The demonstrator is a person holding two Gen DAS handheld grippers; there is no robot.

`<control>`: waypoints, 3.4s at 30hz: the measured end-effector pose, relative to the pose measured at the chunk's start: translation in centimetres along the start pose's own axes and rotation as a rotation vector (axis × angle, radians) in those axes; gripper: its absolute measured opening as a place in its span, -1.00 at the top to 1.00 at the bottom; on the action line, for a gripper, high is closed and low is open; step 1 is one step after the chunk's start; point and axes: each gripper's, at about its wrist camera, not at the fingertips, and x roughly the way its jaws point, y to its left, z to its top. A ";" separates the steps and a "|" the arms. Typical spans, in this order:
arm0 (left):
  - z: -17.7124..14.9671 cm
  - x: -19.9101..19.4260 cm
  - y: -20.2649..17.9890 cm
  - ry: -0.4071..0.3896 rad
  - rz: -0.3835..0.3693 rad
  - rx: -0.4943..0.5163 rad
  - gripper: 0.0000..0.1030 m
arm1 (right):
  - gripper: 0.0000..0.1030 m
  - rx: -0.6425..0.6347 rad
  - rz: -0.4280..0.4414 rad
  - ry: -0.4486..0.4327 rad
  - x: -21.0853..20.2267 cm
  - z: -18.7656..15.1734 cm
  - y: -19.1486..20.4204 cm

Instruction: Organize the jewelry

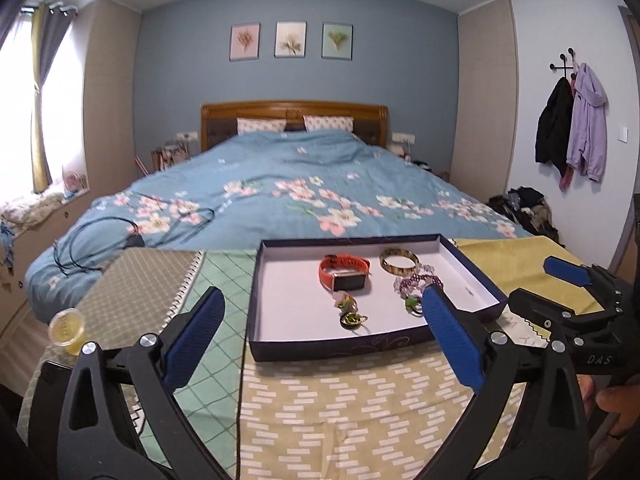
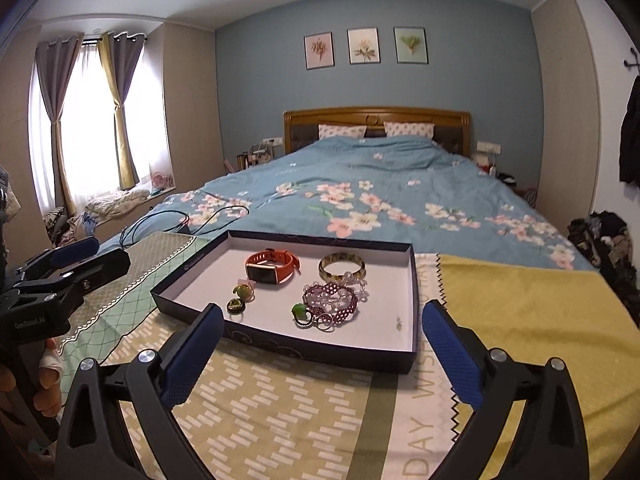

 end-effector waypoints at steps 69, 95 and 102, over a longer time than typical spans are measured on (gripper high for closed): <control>-0.2 -10.6 -0.5 -0.192 0.063 -0.032 -0.89 | -0.86 -0.020 -0.112 -0.250 -7.5 -0.3 3.3; -0.5 -8.9 -0.6 -0.165 0.041 -0.039 -0.89 | -0.86 -0.018 -0.113 -0.262 -7.5 -0.1 3.4; -0.5 -8.8 -0.7 -0.164 0.038 -0.039 -0.89 | -0.86 -0.017 -0.114 -0.262 -7.5 0.0 3.3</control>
